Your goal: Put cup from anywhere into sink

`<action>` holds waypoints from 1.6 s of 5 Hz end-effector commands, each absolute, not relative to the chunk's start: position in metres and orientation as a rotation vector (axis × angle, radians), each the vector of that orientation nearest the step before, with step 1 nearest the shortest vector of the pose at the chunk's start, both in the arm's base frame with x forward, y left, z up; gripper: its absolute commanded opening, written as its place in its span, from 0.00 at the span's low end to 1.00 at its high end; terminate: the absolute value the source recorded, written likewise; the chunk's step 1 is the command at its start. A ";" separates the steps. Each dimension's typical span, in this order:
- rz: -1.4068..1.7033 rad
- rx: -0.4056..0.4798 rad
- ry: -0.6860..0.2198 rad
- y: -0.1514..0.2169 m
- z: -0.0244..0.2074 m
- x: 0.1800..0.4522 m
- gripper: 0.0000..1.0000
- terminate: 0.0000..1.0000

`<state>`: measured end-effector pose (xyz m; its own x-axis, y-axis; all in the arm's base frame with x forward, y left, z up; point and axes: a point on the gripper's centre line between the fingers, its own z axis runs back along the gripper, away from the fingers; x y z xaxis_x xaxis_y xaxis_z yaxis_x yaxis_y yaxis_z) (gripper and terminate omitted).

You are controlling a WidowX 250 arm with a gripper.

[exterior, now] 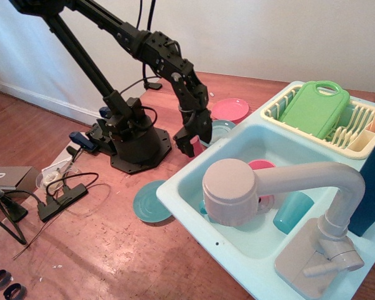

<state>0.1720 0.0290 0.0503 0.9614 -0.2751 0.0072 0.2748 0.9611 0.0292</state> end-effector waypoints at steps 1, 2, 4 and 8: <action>-0.280 0.035 -0.012 0.036 0.047 0.176 1.00 0.00; -0.270 0.028 -0.038 0.038 0.043 0.170 1.00 0.00; -0.283 0.033 -0.064 0.040 0.047 0.174 0.00 0.00; -0.451 0.192 -0.016 0.052 0.180 0.214 0.00 0.00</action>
<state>0.2356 0.0403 0.1909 0.8799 -0.4744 -0.0289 0.4704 0.8608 0.1943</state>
